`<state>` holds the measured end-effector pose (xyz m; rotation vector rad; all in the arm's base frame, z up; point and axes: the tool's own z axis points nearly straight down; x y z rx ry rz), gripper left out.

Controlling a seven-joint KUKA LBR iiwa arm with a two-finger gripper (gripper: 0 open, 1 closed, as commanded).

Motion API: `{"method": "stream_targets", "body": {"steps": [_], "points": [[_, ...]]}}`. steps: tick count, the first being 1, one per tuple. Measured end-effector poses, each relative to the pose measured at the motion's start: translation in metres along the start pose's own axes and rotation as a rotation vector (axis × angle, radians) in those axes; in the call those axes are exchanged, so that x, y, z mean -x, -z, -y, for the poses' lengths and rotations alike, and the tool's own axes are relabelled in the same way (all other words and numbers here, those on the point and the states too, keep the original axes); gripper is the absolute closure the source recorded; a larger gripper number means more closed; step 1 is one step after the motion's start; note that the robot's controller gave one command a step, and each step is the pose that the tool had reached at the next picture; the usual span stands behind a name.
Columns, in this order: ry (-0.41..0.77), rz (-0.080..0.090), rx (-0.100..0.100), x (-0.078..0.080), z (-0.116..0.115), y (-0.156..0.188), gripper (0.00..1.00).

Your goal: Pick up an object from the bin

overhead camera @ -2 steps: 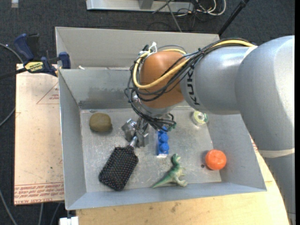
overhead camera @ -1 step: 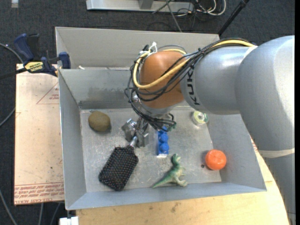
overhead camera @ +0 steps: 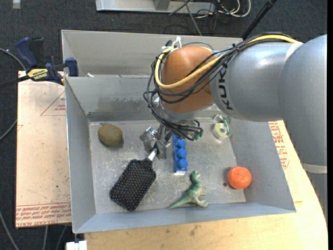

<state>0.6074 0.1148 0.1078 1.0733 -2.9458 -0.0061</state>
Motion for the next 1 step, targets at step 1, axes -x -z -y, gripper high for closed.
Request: {"method": "stream_targets", "body": {"steps": [1], "points": [[0.047,0.018,-0.013,-0.0200,0.0402,0.0062,1.00]]}}
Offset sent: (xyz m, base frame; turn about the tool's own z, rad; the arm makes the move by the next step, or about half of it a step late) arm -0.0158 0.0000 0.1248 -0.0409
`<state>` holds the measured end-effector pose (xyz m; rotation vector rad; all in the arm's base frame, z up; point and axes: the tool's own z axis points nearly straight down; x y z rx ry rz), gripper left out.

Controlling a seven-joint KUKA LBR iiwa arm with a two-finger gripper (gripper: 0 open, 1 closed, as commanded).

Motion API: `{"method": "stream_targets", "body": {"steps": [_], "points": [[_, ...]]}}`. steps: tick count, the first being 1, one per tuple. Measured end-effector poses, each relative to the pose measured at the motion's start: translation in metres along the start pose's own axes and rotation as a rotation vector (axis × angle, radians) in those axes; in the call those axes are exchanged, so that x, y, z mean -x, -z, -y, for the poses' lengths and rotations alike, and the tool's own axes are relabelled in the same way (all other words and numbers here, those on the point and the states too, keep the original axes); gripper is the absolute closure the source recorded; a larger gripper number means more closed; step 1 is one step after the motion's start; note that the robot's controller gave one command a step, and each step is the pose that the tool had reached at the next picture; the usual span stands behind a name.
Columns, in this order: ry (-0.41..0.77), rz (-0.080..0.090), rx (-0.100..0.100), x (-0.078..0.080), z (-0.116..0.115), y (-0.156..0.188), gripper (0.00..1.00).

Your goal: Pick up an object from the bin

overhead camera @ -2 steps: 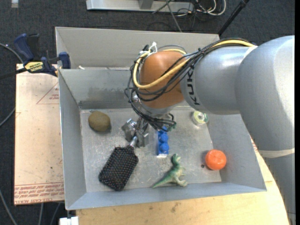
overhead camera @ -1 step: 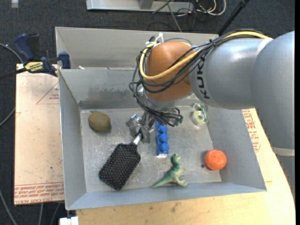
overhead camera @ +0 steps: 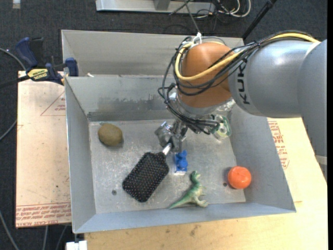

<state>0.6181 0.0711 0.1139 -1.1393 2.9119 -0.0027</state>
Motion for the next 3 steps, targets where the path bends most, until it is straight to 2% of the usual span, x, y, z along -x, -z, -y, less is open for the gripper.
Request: {"method": "stream_targets", "body": {"steps": [1,2,3], "points": [[-0.001,-0.023,0.015,-0.008,-0.013,0.014,1.00],[-0.025,-0.013,0.011,-0.011,-0.009,0.079,1.00],[-0.030,-0.013,0.007,-0.004,-0.014,0.140,1.00]]}}
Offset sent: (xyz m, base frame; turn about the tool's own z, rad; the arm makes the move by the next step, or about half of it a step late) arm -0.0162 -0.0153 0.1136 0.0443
